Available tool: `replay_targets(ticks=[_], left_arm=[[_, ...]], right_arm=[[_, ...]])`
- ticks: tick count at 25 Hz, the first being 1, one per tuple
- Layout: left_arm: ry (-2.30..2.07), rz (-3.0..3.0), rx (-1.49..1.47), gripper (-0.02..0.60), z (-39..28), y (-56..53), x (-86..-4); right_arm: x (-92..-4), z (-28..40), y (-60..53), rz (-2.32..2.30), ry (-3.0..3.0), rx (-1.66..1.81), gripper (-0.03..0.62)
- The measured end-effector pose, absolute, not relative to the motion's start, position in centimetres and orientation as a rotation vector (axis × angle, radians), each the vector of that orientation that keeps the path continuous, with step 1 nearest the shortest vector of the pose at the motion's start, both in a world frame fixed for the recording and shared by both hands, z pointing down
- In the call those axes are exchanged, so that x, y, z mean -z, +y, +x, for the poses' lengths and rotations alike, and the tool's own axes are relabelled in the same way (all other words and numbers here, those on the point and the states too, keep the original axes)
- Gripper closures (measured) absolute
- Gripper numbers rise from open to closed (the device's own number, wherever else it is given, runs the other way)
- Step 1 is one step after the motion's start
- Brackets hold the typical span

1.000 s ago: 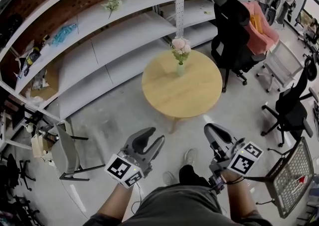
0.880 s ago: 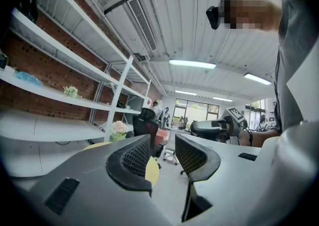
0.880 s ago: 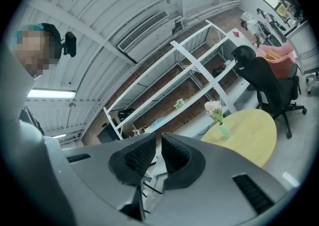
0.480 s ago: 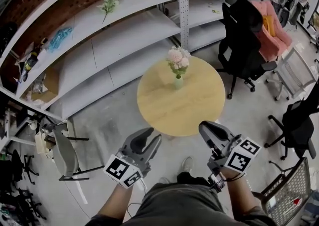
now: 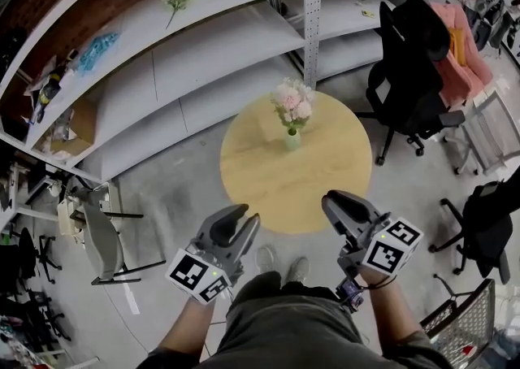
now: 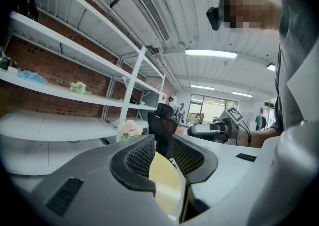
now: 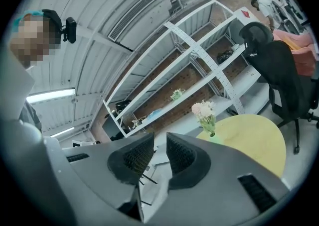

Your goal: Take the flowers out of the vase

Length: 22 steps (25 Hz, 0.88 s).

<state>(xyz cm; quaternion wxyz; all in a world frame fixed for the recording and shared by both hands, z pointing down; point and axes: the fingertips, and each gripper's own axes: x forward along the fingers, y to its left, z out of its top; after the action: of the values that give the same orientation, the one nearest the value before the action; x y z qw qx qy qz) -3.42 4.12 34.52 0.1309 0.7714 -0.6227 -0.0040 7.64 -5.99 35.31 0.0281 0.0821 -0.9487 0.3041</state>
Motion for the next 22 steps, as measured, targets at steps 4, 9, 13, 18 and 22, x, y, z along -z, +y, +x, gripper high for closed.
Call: replay_targets(ticks=[4,9,13,18,22], left_arm=[[-1.791,2.222,0.012,0.468,-4.5,2.8,-35.8],[-1.735,2.227,0.015,0.476,-7.6,0.3,-37.0],[-1.660,2.253,0.002,0.486,-10.5,-2.1,-38.1],[-1.518,2.297,-0.067,0.497,-12.7,-4.3,-40.2],[-1.445,2.284,-0.128,0.502,-13.5,-5.3,-42.6]], right_arm=[[-36.7,6.2,-7.7,0.276,-2.897,-0.919,0.542],[-38.6,2.6,-9.9,0.323,-2.848,-0.839,0.495],[-40.9,-0.7,-12.1,0.405,-2.812,-0.770,0.426],[-45.7,-4.1,-15.3,0.514,-2.758,-0.597,0.385],[-49.6,-6.1,-18.5,0.553,-2.735,-0.489,0.359]])
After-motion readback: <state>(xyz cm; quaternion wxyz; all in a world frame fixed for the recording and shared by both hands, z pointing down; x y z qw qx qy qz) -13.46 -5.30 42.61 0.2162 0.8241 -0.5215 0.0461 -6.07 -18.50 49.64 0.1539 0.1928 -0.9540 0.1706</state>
